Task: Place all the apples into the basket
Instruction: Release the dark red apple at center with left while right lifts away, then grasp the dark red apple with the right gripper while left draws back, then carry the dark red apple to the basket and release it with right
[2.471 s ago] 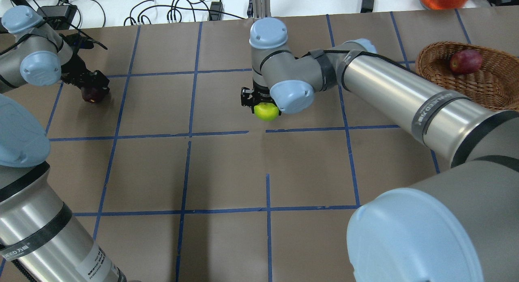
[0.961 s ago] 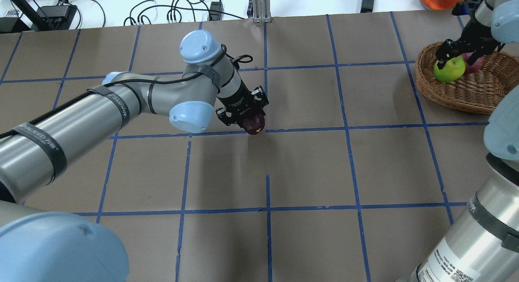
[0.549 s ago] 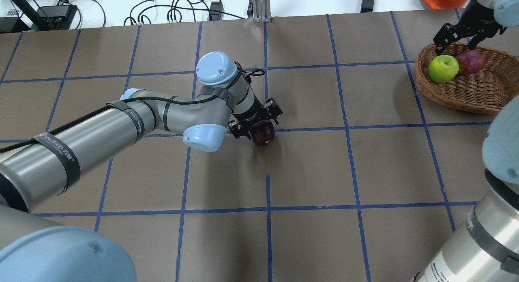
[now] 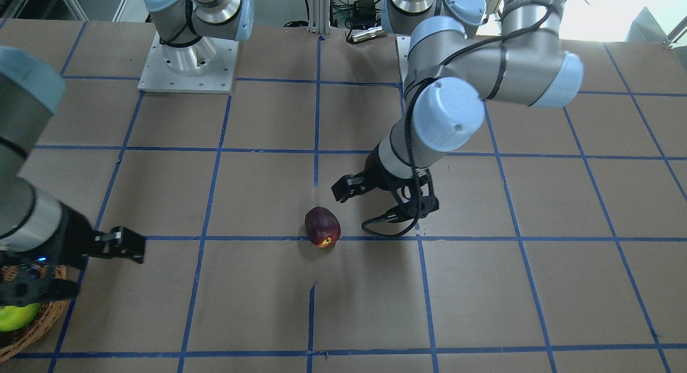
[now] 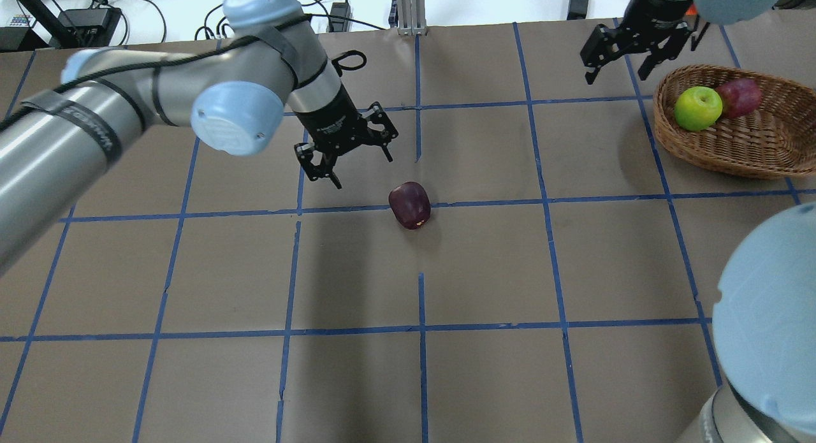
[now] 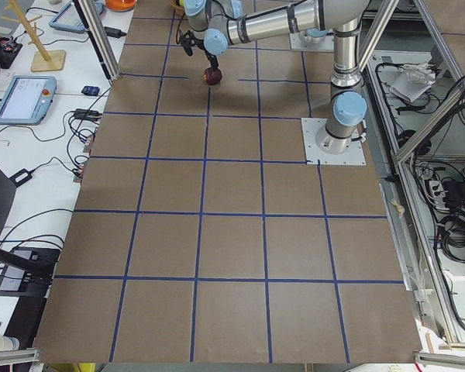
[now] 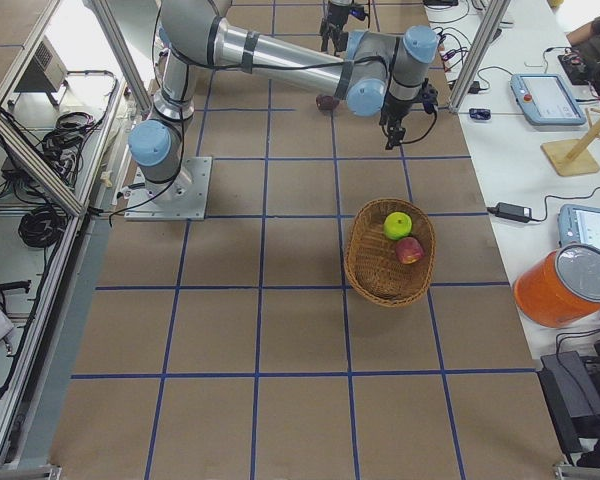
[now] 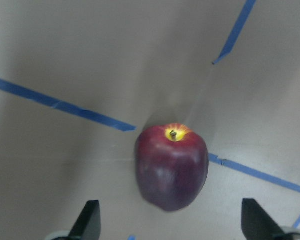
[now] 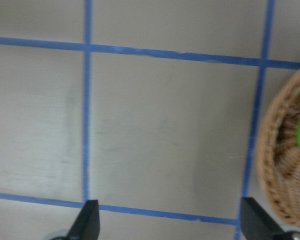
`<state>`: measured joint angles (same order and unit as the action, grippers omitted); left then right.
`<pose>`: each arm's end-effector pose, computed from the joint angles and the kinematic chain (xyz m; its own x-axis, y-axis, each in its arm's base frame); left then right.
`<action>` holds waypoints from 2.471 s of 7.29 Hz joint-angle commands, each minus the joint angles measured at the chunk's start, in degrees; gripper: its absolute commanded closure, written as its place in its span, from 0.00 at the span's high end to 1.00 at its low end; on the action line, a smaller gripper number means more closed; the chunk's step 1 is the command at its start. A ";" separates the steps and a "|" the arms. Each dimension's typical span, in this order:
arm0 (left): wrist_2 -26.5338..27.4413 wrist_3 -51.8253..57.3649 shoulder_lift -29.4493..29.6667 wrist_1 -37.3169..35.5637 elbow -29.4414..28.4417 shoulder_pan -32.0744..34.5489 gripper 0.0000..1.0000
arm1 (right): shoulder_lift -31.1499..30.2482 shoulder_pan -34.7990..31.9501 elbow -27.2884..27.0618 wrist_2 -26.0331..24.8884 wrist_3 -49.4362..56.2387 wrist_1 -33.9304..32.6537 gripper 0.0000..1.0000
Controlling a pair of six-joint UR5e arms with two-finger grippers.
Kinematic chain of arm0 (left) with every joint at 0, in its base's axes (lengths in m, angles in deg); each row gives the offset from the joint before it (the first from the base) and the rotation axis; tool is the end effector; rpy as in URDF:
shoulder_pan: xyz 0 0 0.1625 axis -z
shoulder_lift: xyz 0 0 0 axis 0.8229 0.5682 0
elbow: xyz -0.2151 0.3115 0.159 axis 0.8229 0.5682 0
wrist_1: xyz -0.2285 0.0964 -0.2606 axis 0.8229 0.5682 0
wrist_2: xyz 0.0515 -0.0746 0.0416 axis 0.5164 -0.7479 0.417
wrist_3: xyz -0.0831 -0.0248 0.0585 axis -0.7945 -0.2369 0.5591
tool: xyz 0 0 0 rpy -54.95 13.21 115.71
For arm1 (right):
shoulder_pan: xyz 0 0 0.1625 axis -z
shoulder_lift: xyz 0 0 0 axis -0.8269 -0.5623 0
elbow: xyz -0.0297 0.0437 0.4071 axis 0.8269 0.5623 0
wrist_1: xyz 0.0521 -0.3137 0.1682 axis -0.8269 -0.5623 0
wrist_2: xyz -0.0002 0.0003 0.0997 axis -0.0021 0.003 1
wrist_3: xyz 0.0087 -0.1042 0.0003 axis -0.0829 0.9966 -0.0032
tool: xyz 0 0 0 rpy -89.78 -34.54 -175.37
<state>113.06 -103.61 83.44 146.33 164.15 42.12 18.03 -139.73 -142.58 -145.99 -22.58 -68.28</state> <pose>-0.2263 -0.4922 0.3469 -0.9123 -0.3813 0.1494 -0.3356 0.9052 0.2609 0.0776 -0.6110 0.3619 -0.9910 -0.1015 -0.0868 -0.1042 0.9942 0.0268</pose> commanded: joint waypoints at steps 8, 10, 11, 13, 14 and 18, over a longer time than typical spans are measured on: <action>18.69 28.60 -18.95 -0.64 4.91 -6.09 1.00 | 8.41 -30.05 -19.23 -1.19 -30.00 -30.71 1.00; 17.12 27.99 -18.43 4.67 2.62 -6.27 1.00 | 8.86 -30.05 -22.15 -4.81 -28.33 -37.66 1.00; 15.02 27.99 -18.77 7.74 2.18 -6.87 1.00 | 8.68 -30.05 -21.81 -4.72 -28.32 -37.60 1.00; 14.56 28.07 -18.78 8.39 1.74 -7.93 1.00 | 7.72 -29.61 -21.28 -3.93 -28.58 -36.90 0.60; 14.56 27.99 -18.78 8.21 1.74 -7.94 1.00 | 7.28 -29.44 -21.10 -2.28 -28.76 -35.93 0.25; 14.65 27.99 -18.95 7.95 1.65 -8.11 1.00 | 2.80 -21.84 -10.25 1.43 -27.63 -18.14 0.00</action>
<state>127.68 -75.63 64.50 154.42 165.75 34.08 21.91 -165.98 -157.69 -144.96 -51.01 -92.21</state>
